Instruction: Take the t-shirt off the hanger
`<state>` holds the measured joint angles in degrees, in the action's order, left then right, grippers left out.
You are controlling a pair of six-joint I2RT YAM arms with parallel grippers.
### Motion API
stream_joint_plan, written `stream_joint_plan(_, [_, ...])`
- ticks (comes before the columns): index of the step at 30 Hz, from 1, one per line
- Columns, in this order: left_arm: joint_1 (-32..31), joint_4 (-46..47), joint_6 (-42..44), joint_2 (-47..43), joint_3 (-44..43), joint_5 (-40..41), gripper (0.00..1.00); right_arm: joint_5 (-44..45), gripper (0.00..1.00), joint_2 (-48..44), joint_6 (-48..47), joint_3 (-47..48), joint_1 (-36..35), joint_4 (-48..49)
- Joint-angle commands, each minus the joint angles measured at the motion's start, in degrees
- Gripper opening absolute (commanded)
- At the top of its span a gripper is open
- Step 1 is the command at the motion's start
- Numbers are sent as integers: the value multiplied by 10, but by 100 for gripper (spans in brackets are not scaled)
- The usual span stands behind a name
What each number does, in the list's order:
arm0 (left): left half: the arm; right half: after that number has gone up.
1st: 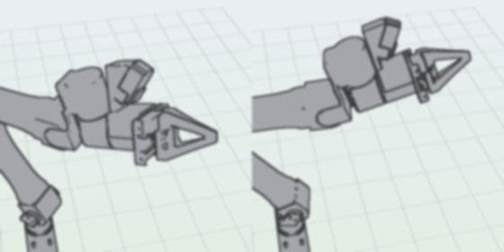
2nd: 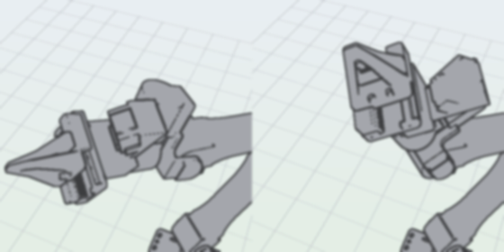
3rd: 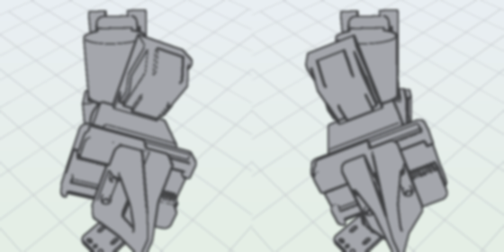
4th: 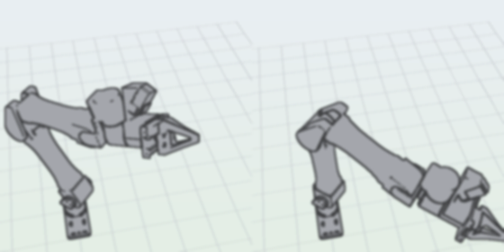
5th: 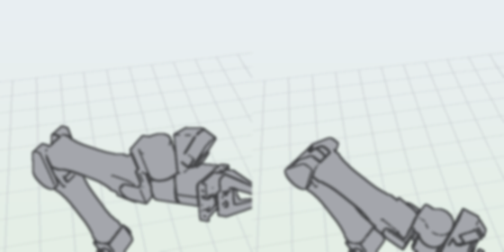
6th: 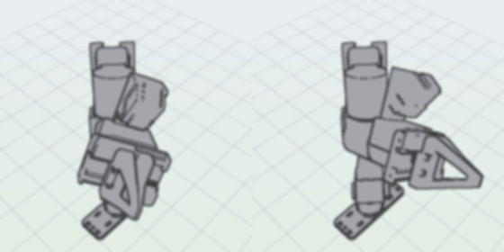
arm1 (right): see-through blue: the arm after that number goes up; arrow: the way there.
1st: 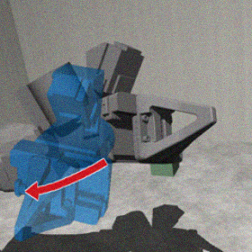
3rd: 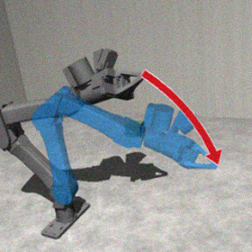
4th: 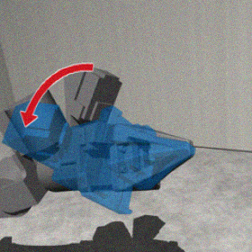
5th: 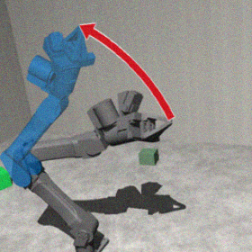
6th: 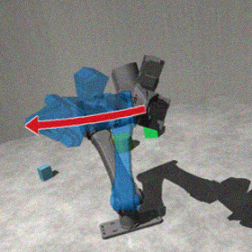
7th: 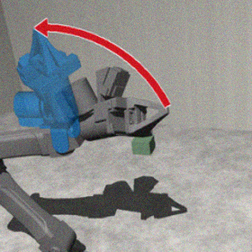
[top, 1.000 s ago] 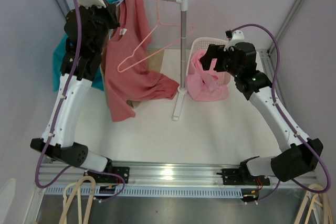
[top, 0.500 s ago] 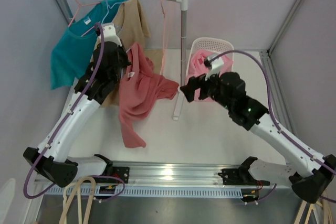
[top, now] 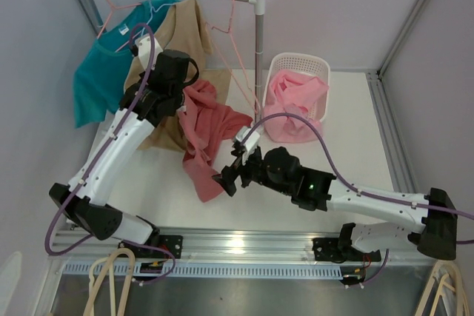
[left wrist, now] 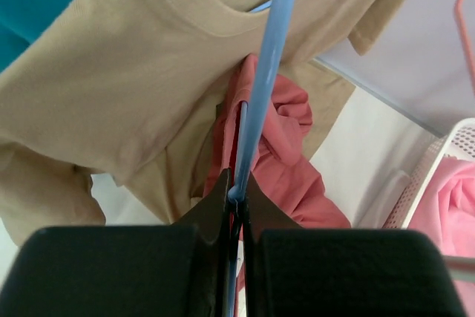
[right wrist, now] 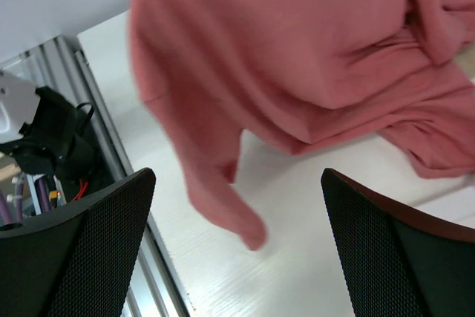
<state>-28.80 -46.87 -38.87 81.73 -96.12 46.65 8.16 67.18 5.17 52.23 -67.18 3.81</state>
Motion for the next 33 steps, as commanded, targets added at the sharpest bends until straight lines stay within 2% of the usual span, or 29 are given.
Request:
stream_joint_plan(1, [-10, -54, -66, 16, -38, 41, 1, -1, 99, 23, -19, 16, -24, 75])
stream_joint_plan(8, [-25, -51, -70, 29, -37, 44, 1, -15, 97, 86, -16, 52, -30, 83])
stream_joint_plan(9, [-27, -50, -69, 29, -36, 41, 1, -10, 82, 105, -11, 68, -30, 80])
stream_joint_plan(10, [-26, -49, -69, 29, -36, 40, 1, -3, 77, 116, -11, 78, -30, 65])
stream_joint_plan(13, [-28, -49, -73, 23, -28, 23, 1, 4, 80, 144, -13, 93, -30, 64])
stream_joint_plan(14, [-28, -38, -75, 12, -22, 20, 1, -2, 76, 147, -14, 96, -30, 62])
stream_joint_plan(16, [-32, -13, -70, -2, 17, 14, 1, 1, 35, 150, -5, 103, -32, 52])
stream_joint_plan(17, [-32, -2, -68, -13, 35, 15, 1, 4, 5, 149, -2, 105, -34, 45])
stream_joint_plan(18, [-32, 20, -65, -17, 43, 18, 1, 7, 0, 147, -2, 106, -36, 38])
stream_joint_plan(23, [-32, 53, -53, -8, 56, 28, 1, 69, 0, 90, 3, 75, -87, 0])
stream_joint_plan(27, [-28, 55, -50, 45, 31, 35, 1, 131, 0, 31, 6, 56, -150, -32])
stream_joint_plan(28, [-26, 55, -49, 54, 17, 38, 1, 162, 0, 22, 10, 53, -163, -56])
stream_joint_plan(33, [-11, 32, -35, 109, -82, 26, 1, 204, 0, -20, 66, -7, -223, -74])
